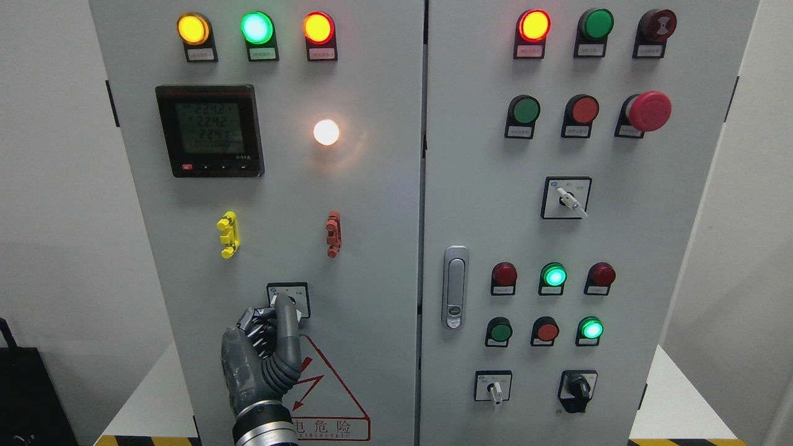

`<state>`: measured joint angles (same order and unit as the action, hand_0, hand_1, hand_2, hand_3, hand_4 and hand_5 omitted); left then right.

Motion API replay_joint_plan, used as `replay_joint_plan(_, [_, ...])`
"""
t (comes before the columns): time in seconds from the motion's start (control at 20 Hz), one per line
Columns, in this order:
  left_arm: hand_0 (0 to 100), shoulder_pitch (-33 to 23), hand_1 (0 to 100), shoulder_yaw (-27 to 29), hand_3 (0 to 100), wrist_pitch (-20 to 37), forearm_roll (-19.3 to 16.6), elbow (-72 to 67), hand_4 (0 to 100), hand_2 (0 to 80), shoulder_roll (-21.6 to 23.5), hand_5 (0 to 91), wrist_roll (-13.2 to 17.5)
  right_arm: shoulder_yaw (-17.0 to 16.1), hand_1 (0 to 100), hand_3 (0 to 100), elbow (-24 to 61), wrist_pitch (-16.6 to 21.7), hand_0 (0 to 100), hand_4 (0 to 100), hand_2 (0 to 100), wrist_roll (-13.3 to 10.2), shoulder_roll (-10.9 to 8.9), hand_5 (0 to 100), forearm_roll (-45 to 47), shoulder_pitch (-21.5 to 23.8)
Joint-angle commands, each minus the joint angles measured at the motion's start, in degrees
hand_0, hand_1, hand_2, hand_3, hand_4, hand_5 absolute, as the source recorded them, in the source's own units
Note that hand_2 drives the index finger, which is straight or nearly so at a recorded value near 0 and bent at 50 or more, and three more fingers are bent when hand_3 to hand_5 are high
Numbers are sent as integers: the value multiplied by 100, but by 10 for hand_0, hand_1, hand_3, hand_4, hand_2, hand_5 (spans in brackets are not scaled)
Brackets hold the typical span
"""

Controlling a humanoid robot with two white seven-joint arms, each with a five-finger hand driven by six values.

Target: Turn on light switch 1

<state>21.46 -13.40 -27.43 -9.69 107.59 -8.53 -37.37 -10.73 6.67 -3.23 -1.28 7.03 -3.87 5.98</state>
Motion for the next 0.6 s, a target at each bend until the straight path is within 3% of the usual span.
replay_joint_plan(0.0, [540,8,294,-13,1000,27,2,-19,1000,610,0,883,11,0,0,0,1,-2,0,0,0,-3,0,0,0,0])
replay_joint_plan(0.55, [511,-10,268,-22,1000,36,11,-10,1000,627,0,883,20,0,0,0,1,-2,0,0,0,5,0,0,0,0])
